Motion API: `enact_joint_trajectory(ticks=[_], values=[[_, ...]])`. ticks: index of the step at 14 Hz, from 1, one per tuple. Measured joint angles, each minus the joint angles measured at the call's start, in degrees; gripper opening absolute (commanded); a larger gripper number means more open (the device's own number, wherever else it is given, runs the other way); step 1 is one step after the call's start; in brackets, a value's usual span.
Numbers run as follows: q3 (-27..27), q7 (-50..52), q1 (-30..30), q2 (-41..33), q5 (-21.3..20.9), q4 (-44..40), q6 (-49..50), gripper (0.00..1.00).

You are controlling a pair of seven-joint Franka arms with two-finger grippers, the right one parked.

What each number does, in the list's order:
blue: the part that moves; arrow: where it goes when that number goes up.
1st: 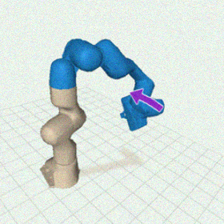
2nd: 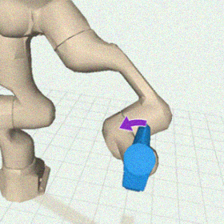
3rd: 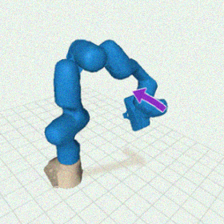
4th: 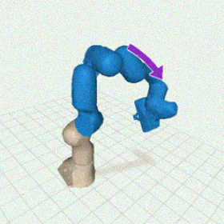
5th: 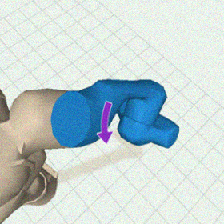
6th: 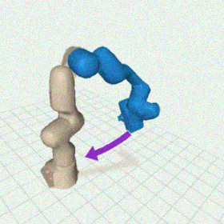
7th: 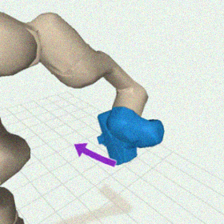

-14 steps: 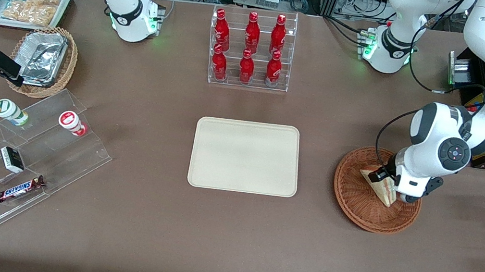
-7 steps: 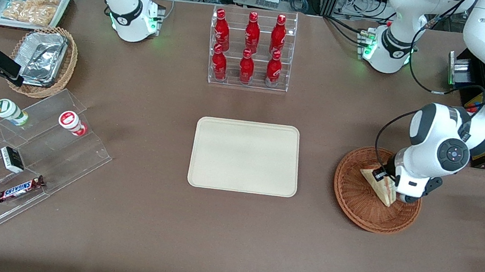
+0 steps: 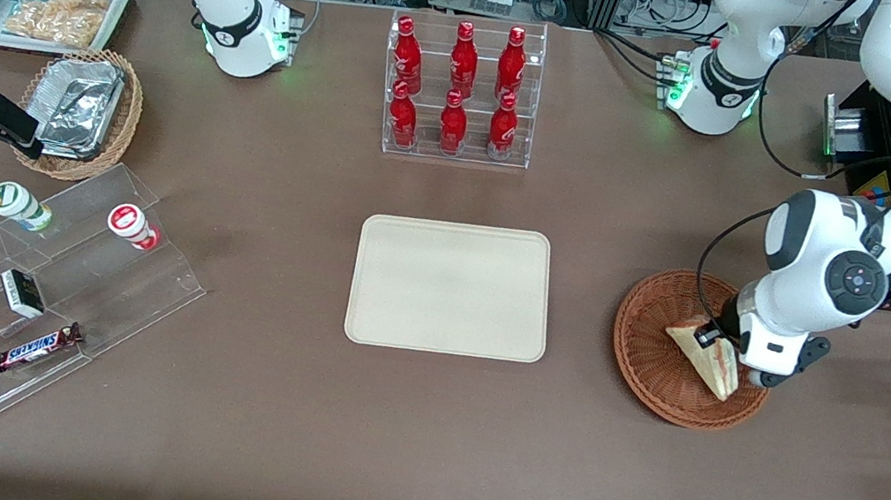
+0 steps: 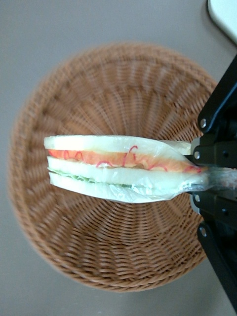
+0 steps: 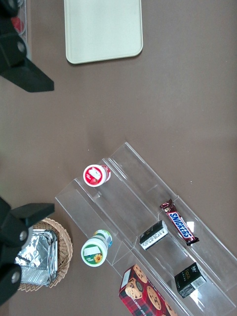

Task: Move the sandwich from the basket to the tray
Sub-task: 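Carry the held sandwich with the left gripper over the cream tray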

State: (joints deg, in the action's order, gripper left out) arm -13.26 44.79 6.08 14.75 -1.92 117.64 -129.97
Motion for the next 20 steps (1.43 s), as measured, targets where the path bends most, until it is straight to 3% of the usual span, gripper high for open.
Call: enact_joint_trajectory(ticks=[3,11,20], values=[[-2.4,-1.6,-0.1,-1.8,0.0,-1.7,0.2,0.04],[-17.3,-1.0,-2.2,0.7,-0.1,-6.7,1.3,0.04],[-18.2,11.7,-14.8,13.9,-12.5,-17.2,1.7,0.06]])
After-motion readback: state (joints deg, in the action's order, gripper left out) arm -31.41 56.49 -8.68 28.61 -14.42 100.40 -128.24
